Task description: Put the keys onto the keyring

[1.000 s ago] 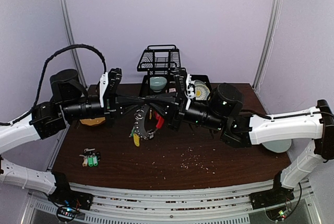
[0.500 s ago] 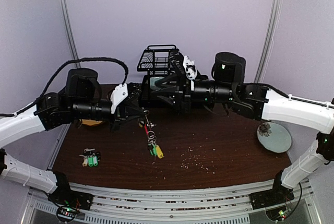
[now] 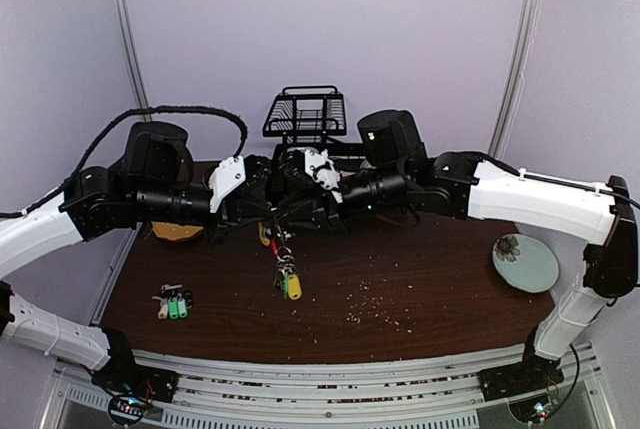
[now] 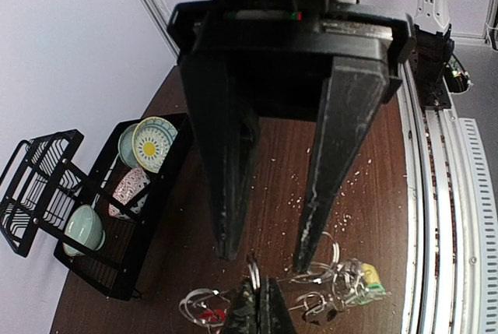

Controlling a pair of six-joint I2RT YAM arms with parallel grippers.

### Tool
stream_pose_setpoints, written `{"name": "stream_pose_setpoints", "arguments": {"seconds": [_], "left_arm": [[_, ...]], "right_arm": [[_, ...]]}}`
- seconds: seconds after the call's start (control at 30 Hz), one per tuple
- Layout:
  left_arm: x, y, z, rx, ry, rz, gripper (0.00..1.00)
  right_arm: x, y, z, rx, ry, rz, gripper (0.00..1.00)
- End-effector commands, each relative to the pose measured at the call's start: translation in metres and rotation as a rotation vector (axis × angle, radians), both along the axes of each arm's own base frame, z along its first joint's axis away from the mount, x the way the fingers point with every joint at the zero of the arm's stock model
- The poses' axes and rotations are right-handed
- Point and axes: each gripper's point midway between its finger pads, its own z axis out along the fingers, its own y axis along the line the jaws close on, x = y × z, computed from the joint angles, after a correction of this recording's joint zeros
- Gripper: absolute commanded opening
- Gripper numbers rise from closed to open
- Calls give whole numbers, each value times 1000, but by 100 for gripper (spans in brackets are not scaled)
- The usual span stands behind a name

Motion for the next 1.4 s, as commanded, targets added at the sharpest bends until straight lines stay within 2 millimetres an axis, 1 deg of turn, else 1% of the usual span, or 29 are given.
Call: {"name": "stream_pose_setpoints", "arguments": {"seconds": [0.0, 0.17, 0.3, 0.43, 0.53, 0.57, 0.6, 0.63, 0.7, 0.73, 0.8, 0.93, 0.97, 1.0, 1.03, 1.07, 1.13, 1.23, 1.3, 1.37], "left_arm": [[-1, -1, 25, -58, -50, -12, 0], [-2, 0, 25, -58, -49, -17, 0], [-3, 0, 23, -52, -51, -21, 0], [-4, -1, 21, -49, -49, -31, 0], [-4, -1, 19, -41, -45, -31, 0], [-4, -1, 18, -39, -45, -32, 0], [-5, -1, 18, -40, -45, -35, 0], [-5, -1, 18, -39, -44, -37, 0], [-5, -1, 18, -40, -44, -38, 0], [-6, -1, 18, -40, -43, -38, 0], [-6, -1, 17, -39, -41, -42, 0], [-5, -1, 18, -50, -39, -33, 0], [-1, 1, 20, -61, -41, 0, 6], [3, 4, 21, -74, -47, 33, 25], [5, 7, 21, -86, -58, 54, 34], [5, 11, 22, -104, -76, 68, 36], [3, 17, 25, -151, -105, 81, 35], [-2, 18, 25, -199, -102, 73, 33], [-3, 17, 25, -216, -94, 69, 28], [-3, 15, 24, -230, -85, 63, 26]], "right_arm": [[-5, 8, 16, 32, -47, 34, 21], [-3, 11, 14, 34, -56, 30, 15], [-4, 13, 13, 28, -58, 35, 18], [-2, 15, 9, -3, -68, 27, 14], [-4, 15, 10, -3, -73, 31, 19], [-5, 16, 9, -5, -73, 34, 20], [-5, 15, 11, -4, -74, 35, 18], [-6, 16, 11, -3, -74, 36, 13], [-6, 16, 12, -3, -74, 36, 2], [-6, 15, 12, -4, -73, 36, 0], [-6, 17, 13, -9, -64, 35, 0], [-1, 16, 16, 5, -25, -5, 0], [1, 15, 21, 31, -10, -23, 0], [4, 14, 25, 55, 11, -38, 0], [5, 13, 30, 87, 46, -51, 0], [4, 12, 36, 124, 80, -55, 0], [-5, 10, 47, 200, 131, -29, 0], [-18, 6, 61, 302, 203, 18, 0], [-22, 5, 66, 345, 229, 29, 0], [-24, 3, 71, 384, 245, 36, 0]]}}
